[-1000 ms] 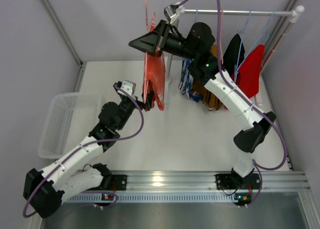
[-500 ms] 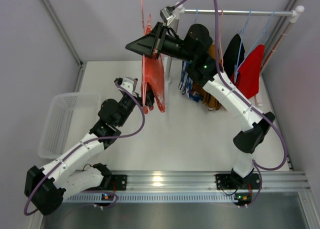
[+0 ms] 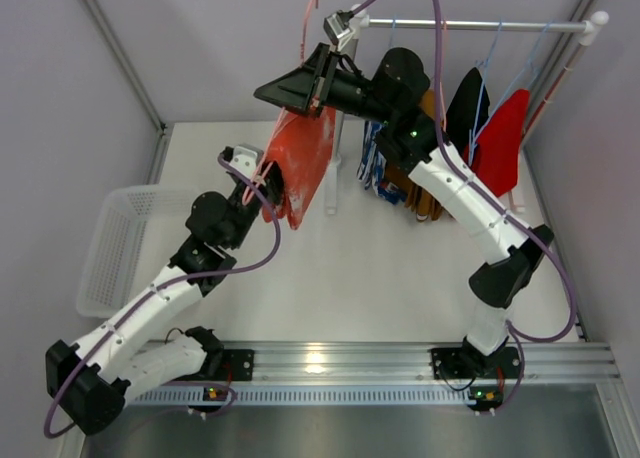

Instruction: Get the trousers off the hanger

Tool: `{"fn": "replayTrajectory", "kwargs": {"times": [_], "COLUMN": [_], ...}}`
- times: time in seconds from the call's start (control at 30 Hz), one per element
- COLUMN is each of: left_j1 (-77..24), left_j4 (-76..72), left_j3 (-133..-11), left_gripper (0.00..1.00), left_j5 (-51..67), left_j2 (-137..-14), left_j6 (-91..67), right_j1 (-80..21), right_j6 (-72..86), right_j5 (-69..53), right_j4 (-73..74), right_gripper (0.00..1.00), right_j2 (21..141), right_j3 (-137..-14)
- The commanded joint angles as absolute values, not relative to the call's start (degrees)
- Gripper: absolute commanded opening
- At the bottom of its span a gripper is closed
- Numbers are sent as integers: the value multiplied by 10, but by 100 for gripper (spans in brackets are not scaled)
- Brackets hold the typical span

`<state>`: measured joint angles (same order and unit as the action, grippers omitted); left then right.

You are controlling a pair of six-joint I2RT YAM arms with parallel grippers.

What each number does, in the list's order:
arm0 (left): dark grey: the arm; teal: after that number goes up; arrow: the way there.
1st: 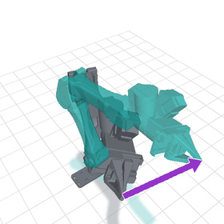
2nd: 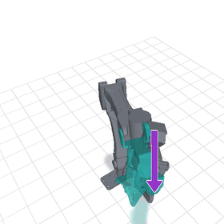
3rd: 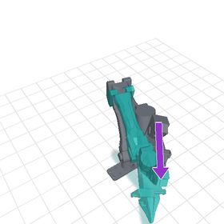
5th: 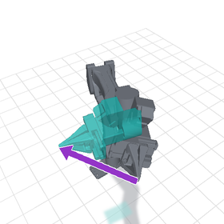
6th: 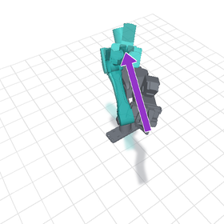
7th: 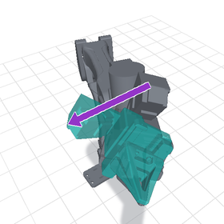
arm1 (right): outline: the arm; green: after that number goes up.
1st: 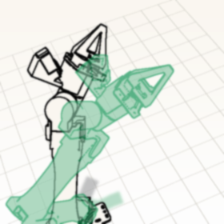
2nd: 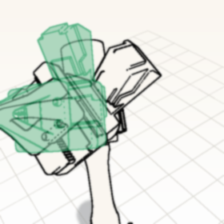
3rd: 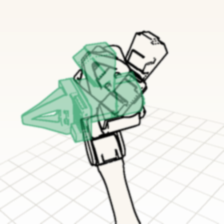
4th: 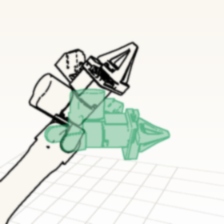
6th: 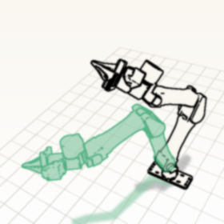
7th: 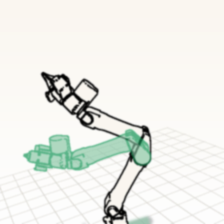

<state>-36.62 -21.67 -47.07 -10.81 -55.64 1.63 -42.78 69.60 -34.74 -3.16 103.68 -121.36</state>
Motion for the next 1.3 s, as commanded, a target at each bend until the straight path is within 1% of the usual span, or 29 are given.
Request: {"fn": "replayTrajectory", "kwargs": {"times": [0.0,0.03,0.07,0.37,0.67,0.73,0.9,1.03,1.27], "left_j1": [-361,-360,-361,-360,-360,-360,-360,-360,-360], "left_j4": [-244,-239,-236,-194,-171,-163,-138,-106,-78], "left_j3": [-511,-512,-512,-531,-582,-595,-595,-579,-588], "left_gripper": [6,1,0,0,0,0,0,0,0], "left_j5": [-113,-113,-111,-103,-72,-56,-39,-19,-62], "left_j2": [-525,-520,-514,-482,-487,-488,-485,-478,-483], "left_j6": [9,9,9,14,53,78,126,132,120], "right_j1": [-413,-410,-404,-324,-301,-293,-275,-268,-248], "right_j6": [679,678,676,660,617,628,650,657,651], "right_j5": [-362,-364,-366,-396,-439,-440,-440,-436,-443], "right_j4": [-109,-107,-105,-104,-69,-76,-97,-104,-94], "right_gripper": [0,0,0,0,0,0,0,0,0], "right_j2": [987,984,982,970,970,969,969,969,967], "right_j3": [-1215,-1206,-1202,-1178,-1143,-1130,-1158,-1200,-1227]}}
